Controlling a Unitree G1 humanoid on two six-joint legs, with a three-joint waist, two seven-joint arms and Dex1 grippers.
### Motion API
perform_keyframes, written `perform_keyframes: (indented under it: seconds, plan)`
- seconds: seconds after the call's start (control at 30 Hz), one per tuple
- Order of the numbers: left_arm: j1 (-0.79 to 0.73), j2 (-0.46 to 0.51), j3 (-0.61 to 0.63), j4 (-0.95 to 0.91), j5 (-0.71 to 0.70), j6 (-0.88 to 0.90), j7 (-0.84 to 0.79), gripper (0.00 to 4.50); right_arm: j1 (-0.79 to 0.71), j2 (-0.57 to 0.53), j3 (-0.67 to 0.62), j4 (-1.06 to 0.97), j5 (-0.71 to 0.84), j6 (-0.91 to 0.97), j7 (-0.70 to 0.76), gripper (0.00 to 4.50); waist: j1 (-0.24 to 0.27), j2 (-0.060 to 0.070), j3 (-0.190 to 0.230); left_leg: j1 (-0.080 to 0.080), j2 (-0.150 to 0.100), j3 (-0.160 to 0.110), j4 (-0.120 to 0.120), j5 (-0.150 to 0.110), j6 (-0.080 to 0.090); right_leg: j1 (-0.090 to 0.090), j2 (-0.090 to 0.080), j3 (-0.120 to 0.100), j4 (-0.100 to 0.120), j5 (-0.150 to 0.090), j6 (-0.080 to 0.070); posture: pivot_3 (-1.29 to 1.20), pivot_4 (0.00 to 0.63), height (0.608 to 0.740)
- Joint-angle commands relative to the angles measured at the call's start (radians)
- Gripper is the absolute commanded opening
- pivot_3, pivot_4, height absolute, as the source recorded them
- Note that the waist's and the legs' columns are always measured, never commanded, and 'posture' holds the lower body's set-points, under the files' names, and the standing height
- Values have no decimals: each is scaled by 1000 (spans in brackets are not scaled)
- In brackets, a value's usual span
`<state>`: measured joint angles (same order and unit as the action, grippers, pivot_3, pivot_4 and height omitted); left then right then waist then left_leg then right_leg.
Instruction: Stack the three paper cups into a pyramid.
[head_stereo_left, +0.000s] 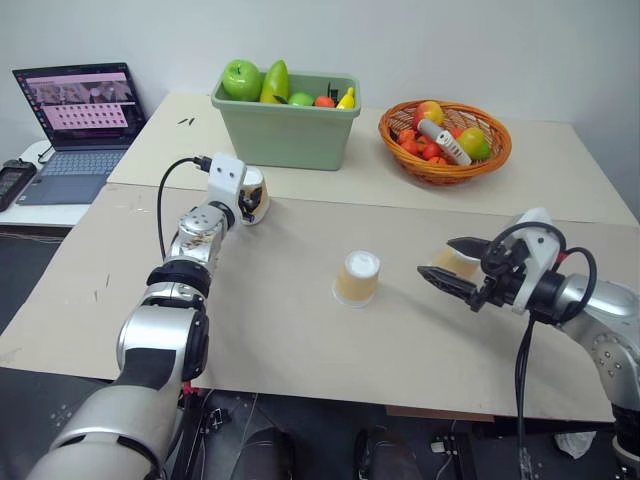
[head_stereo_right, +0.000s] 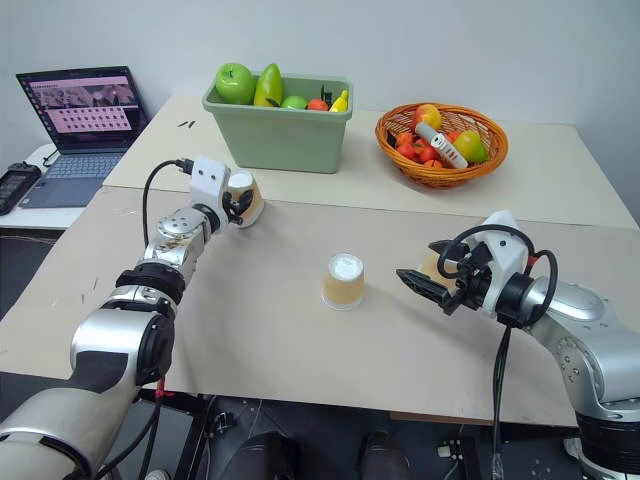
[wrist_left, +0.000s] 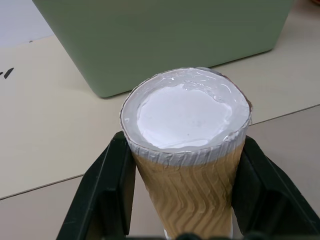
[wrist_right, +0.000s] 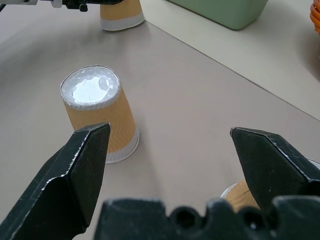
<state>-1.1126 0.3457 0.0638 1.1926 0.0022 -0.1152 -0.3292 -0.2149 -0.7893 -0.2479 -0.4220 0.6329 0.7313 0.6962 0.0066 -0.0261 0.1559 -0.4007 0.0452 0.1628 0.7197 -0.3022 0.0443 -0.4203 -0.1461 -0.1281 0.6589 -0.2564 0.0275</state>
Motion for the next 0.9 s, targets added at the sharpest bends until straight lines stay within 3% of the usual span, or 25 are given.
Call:
perform_keyframes:
  seconds: [0.03,0.17,0.27,0.4,0.57,0.9]
  plan:
    - [-2,4,2,-79,-6,-78,-46,2297,-7,6,-10,-24,5,-12,-5,4500,0,0,0,0,0,0,0,0,0,0,0,0,0,0,0,0,150,737]
    - [155,8,-37,-418,-109,-72,-347,2297,-8,12,-4,-31,6,-6,-11,4500,-3,0,0,0,0,1,0,0,0,0,0,0,0,0,0,0,150,737]
    - [364,92,-68,-826,-251,99,-568,2297,-8,12,1,-27,2,-9,-12,4500,-13,0,0,0,1,0,0,0,0,-1,0,1,0,0,0,0,150,737]
    - [527,217,-80,-1089,-341,276,-710,2297,-7,10,0,-20,0,-11,-13,4500,-25,0,0,3,2,-2,0,0,0,-1,1,4,3,0,0,0,150,737]
    - [600,302,-134,-1105,-327,295,-842,2297,5,10,-7,-22,0,-9,-17,4500,-13,1,0,8,3,-2,2,0,0,2,0,6,1,0,0,0,150,737]
    - [480,145,-226,-881,-216,149,-816,2297,28,-1,-39,-41,18,4,-24,4500,7,0,0,2,1,-2,8,0,1,0,0,5,2,0,0,0,150,737]
